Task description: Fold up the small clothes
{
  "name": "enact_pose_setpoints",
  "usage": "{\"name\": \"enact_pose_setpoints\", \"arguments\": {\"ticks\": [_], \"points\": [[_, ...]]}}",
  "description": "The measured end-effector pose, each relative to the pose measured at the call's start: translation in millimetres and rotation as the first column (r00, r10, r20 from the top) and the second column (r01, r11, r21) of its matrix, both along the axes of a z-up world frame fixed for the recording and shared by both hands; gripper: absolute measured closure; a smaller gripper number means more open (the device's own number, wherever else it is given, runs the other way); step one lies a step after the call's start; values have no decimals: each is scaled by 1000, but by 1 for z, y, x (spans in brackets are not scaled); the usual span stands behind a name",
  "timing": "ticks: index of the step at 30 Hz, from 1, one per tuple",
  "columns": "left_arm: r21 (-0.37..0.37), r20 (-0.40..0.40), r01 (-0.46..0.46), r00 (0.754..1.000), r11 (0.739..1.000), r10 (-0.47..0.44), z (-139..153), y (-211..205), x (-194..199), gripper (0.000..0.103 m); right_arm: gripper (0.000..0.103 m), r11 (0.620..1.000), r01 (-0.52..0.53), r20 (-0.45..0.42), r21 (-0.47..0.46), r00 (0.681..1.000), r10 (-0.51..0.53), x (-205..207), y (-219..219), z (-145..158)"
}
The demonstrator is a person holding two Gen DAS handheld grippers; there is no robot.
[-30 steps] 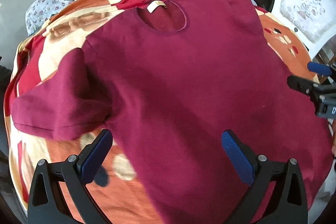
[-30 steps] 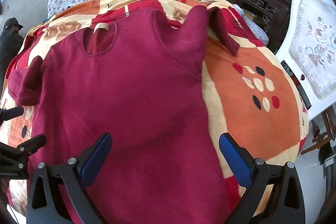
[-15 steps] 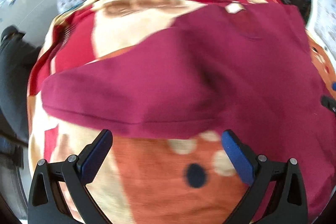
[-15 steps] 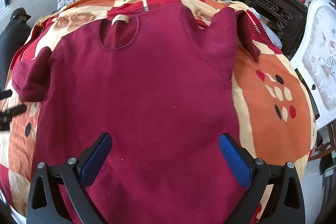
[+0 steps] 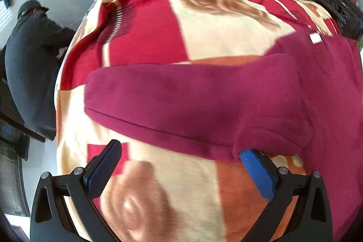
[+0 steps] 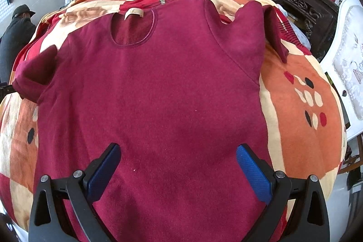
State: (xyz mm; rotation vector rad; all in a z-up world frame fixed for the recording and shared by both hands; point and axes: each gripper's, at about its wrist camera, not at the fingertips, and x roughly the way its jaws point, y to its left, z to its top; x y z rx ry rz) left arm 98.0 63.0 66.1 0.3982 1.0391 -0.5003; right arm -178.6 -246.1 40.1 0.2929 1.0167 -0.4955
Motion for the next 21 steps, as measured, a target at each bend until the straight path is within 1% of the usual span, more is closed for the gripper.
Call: {"name": "enact_pose_setpoints", "arguments": {"ticks": [2, 4, 7, 12, 15, 16, 19, 20, 21], "points": [[-20, -18, -12, 1000, 1000, 12, 1, 9, 7, 0, 0, 1000, 1, 0, 5, 1000, -1, 1, 0, -2], [-48, -48, -2, 999, 999, -1, 0, 14, 11, 0, 0, 1000, -3, -3, 4, 1000, 3, 3, 0, -3], [-34, -37, 19, 999, 999, -21, 1, 13, 8, 0, 0, 1000, -15, -6, 0, 1000, 15, 6, 2, -5], [-73, -34, 110, 993, 991, -112, 15, 15, -3, 0, 0, 1000, -15, -22, -27, 1000, 15, 13, 1, -5], [-58, -62, 197, 978, 979, -200, 12, 8, -4, 0, 0, 1000, -12, -16, -10, 1000, 12, 14, 0, -5], [-64, -70, 216, 973, 974, -220, 11, 7, -3, 0, 0, 1000, -14, -17, -11, 1000, 14, 15, 1, -5], [-110, -136, 231, 960, 967, -245, 6, 13, 7, 0, 0, 999, -24, -29, -22, 999, 24, 16, 5, -6], [-111, -144, 224, 960, 968, -239, 5, 16, 12, 0, 0, 999, -27, -32, -22, 999, 26, 16, 5, -7], [-96, -140, 207, 966, 974, -219, 3, 20, 20, 0, 0, 999, -29, -34, -21, 999, 28, 17, 6, -8]]}}
